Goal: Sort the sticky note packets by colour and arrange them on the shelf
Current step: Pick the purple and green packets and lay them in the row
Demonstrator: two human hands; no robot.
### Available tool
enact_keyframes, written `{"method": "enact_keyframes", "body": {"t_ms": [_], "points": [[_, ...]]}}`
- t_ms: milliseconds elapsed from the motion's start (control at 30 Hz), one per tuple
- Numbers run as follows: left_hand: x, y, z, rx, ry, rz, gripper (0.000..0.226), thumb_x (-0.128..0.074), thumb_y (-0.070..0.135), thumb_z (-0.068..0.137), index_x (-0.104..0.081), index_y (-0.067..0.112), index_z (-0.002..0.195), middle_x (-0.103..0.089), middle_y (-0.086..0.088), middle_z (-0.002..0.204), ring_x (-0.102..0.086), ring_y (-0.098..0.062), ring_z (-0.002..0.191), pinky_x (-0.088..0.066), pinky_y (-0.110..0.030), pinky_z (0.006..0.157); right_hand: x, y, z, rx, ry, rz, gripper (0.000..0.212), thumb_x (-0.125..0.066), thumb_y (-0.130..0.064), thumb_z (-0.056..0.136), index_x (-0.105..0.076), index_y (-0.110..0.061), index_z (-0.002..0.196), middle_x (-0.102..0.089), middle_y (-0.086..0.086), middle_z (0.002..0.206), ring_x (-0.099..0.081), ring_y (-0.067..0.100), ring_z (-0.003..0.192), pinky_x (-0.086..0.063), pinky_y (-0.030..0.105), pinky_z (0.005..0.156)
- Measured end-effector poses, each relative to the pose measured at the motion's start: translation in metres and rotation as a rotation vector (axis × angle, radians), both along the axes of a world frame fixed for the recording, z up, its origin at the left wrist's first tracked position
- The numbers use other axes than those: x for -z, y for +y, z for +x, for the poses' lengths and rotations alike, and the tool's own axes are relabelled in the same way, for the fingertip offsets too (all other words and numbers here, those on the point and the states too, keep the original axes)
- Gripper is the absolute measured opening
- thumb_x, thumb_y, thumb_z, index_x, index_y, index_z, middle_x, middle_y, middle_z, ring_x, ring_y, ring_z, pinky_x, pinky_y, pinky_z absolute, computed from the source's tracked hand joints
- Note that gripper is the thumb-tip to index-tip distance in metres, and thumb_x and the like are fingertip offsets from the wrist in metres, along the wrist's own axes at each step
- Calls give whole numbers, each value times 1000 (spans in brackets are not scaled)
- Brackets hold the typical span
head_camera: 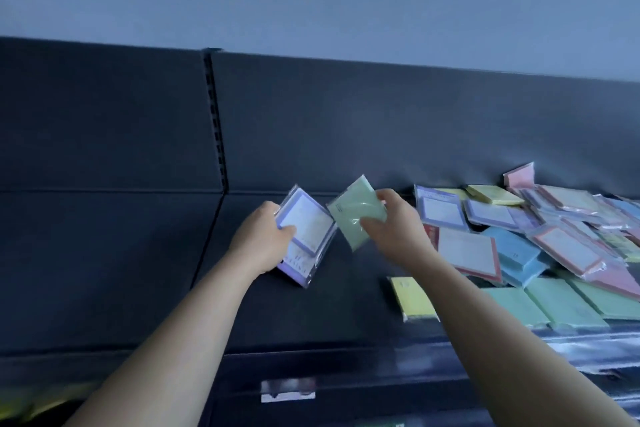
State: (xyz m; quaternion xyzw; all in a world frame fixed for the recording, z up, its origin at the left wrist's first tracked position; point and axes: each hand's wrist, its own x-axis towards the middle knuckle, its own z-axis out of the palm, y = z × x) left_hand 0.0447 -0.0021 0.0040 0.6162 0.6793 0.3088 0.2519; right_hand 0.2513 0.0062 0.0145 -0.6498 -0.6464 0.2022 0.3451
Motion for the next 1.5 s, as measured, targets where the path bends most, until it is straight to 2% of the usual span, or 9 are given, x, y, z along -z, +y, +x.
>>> {"method": "enact_keyframes", "body": {"t_ms": [267,433,633,867,1033,1133,1267,1400,1500], "points": [[-6,-41,-98,-286,-19,89,20,-52,25,92,-45,15,108,-56,-2,87,-53,-22,67,-45,-34,59,-10,1,-94,-229,92,20,33,-58,-15,87,-53,-21,119,-61,-8,94,-58,9,68,-44,20,43],[-13,-69,-168,-419,-7,89,25,-50,27,94,-42,15,114,-57,-2,92,-64,-28,82,-52,-39,68,-17,-5,-169,-349,106,24,32,-57,-14,87,-53,-23,118,-59,-13,90,-57,9,66,-43,21,47],[-14,-93,-268,-501,13,89,25,-52,28,93,-42,16,113,-56,0,88,-60,-25,73,-46,-35,60,-17,-12,-275,-444,122,25,32,-58,-15,88,-52,-22,118,-61,-5,99,-57,9,68,-39,18,45],[-14,-93,-366,-447,75,54,25,-54,27,93,-43,20,115,-56,2,85,-60,-25,72,-46,-33,61,-9,-18,-370,-396,157,-6,31,-56,-14,88,-53,-21,118,-62,-1,100,-59,16,68,-41,22,42],[-10,-75,-395,-345,105,18,27,-53,25,94,-42,18,118,-52,4,78,-54,-19,61,-42,-31,57,-3,-24,-393,-265,194,-26,34,-57,-14,87,-54,-21,120,-62,-8,95,-57,8,68,-41,19,46],[-9,-64,-396,-258,106,-10,26,-51,21,95,-44,13,120,-55,-1,88,-59,-25,73,-48,-36,65,-1,-28,-394,-188,223,-48,34,-56,-14,88,-54,-21,121,-60,-11,92,-56,8,63,-42,16,43],[-4,-50,-385,-182,116,-27,23,-55,15,91,-51,8,112,-59,-8,109,-62,-27,87,-48,-35,67,-4,-29,-385,-131,214,-45,35,-55,-14,89,-53,-21,123,-59,-14,91,-56,6,65,-42,14,41],[-1,-44,-375,-159,145,-33,27,-64,21,85,-57,8,107,-66,-5,103,-65,-23,86,-52,-39,71,-5,-24,-376,-115,210,-29,36,-55,-13,89,-53,-20,124,-60,-11,93,-58,7,67,-42,13,44],[1,-40,-374,-153,155,-15,19,-69,24,81,-58,12,91,-67,-2,97,-61,-20,79,-47,-34,63,-4,-18,-375,-128,212,-26,34,-56,-13,89,-54,-21,122,-60,-13,91,-57,6,65,-40,10,42]]}}
